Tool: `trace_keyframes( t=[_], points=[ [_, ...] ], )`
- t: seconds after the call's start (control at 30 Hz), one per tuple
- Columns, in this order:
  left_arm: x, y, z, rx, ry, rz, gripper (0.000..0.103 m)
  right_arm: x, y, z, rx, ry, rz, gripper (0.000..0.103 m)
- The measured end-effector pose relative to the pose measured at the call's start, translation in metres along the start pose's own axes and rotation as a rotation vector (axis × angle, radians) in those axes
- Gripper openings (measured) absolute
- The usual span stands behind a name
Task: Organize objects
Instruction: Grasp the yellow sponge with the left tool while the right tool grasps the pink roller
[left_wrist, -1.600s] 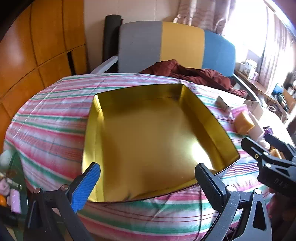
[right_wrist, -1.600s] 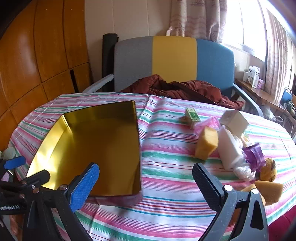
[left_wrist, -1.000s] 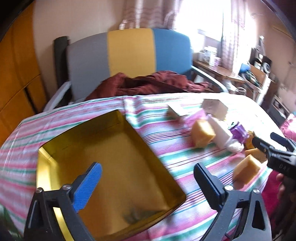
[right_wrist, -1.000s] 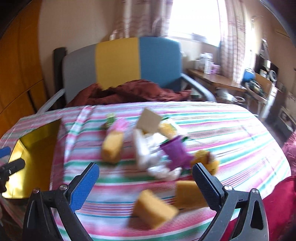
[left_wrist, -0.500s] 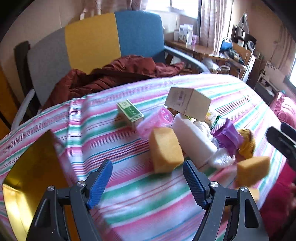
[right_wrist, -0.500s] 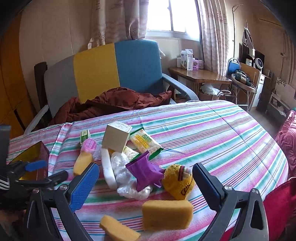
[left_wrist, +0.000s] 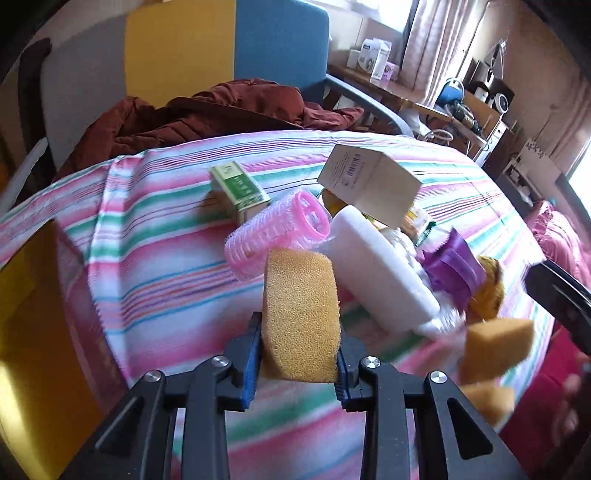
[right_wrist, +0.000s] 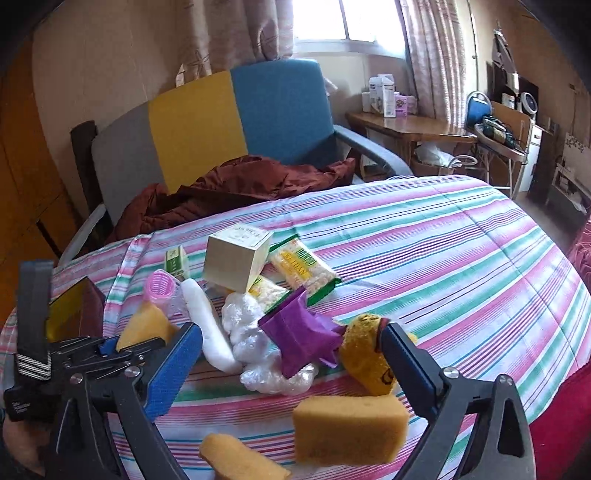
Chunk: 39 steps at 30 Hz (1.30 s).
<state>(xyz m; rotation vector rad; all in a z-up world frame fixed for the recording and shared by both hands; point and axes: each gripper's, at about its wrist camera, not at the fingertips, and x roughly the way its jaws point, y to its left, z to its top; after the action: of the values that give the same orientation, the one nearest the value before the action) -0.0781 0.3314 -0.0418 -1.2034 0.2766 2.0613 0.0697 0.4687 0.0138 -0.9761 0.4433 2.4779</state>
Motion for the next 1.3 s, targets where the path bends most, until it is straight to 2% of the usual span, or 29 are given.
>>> trace_keyframes(
  t=[0.13,0.27,0.53,0.7,0.8,0.83,0.87,0.93,1.0,1.1,1.23,1.3],
  points=[
    [-0.013,0.01,-0.018,-0.013,0.009,-0.004,0.033,0.001,0.01,-0.001,-0.027,0.023,0.035,0.098],
    [-0.023,0.011,-0.03,-0.007,-0.008,-0.027,0.033,0.006,0.023,0.0,-0.051,0.064,0.086,0.092],
    [-0.045,0.007,-0.05,0.038,-0.071,-0.09,0.033,0.028,0.066,0.008,-0.048,0.225,0.385,0.092],
    [-0.051,0.002,-0.064,0.067,-0.096,-0.102,0.033,0.048,0.09,0.003,-0.062,0.316,0.475,0.092],
    [-0.053,0.001,-0.067,0.072,-0.108,-0.112,0.033,0.061,0.096,-0.002,-0.026,0.387,0.552,0.082],
    [-0.054,0.001,-0.068,0.075,-0.112,-0.117,0.033,0.066,0.098,-0.004,-0.009,0.408,0.569,0.076],
    [-0.055,0.0,-0.069,0.078,-0.116,-0.119,0.033,0.069,0.1,-0.006,0.001,0.427,0.585,0.064],
    [-0.058,0.001,-0.071,0.076,-0.127,-0.112,0.033,0.072,0.1,-0.011,0.011,0.439,0.582,0.049],
    [-0.06,0.005,-0.071,0.065,-0.124,-0.122,0.032,0.071,0.096,-0.013,0.04,0.44,0.59,0.047],
    [-0.067,0.005,-0.073,0.071,-0.135,-0.136,0.031,0.062,0.094,-0.012,0.022,0.409,0.548,0.044],
    [-0.085,0.003,-0.077,0.076,-0.166,-0.169,0.031,0.051,0.088,-0.005,0.008,0.332,0.43,0.042],
    [-0.096,0.005,-0.079,0.068,-0.182,-0.172,0.031,0.046,0.08,-0.001,0.03,0.314,0.406,0.042]
  ],
)
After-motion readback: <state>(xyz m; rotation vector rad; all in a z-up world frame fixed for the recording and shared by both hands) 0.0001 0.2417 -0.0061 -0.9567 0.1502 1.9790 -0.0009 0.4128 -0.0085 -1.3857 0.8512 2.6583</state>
